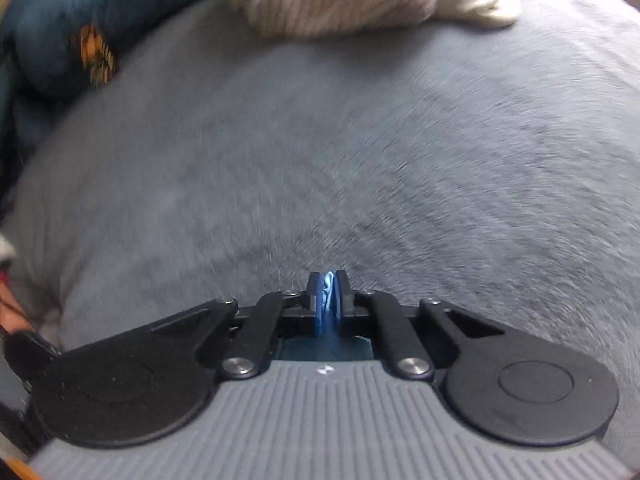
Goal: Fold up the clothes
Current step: 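Move the right tool over the shirt and close it, then pinch the light-blue shirt edge with the left tool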
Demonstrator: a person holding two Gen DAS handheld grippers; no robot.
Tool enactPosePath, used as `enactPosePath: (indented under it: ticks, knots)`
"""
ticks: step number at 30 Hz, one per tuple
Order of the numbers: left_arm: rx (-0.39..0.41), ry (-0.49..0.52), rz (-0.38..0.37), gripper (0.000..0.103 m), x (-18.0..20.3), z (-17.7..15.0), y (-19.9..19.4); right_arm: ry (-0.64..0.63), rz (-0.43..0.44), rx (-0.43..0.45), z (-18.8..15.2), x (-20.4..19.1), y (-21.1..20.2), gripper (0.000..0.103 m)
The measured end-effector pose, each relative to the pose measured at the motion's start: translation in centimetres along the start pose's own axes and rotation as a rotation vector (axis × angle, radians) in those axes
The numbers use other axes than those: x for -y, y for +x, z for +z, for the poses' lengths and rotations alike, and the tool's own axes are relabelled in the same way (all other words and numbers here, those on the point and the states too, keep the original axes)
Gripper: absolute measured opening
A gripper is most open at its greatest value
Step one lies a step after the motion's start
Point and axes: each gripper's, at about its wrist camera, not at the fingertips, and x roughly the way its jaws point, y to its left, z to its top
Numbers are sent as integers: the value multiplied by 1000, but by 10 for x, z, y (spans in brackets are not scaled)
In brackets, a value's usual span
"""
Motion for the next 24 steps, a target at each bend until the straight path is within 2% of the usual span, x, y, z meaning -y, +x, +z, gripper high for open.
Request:
enactPosePath:
  ticks: [2,7,10,12,16,19,21,24]
  knots:
    - [3,-6,-5,61,-1,0,-1,61,7,83,-7,6,-17,3]
    - [3,-17,-9,61,-3,-1,-2,229,-18,189,-22,41,-28,3]
    - [2,-19,-7,61,-3,-1,-2,275,-45,191,-28,49,-17,3]
    - [0,-20,-6,61,-2,0,-2,313,-20,198,-33,52,-12,4]
    - [-2,-28,-8,61,-2,-1,-5,372,-19,256,-43,53,-36,9]
    - [0,-69,-28,61,-7,-1,-8,417,-18,300,-50,53,-55,27]
    - [0,-117,-57,61,-14,-2,-12,460,-7,334,-60,53,-74,28]
    - [-6,-205,-125,61,-27,-4,-19,558,21,389,-92,48,-120,31]
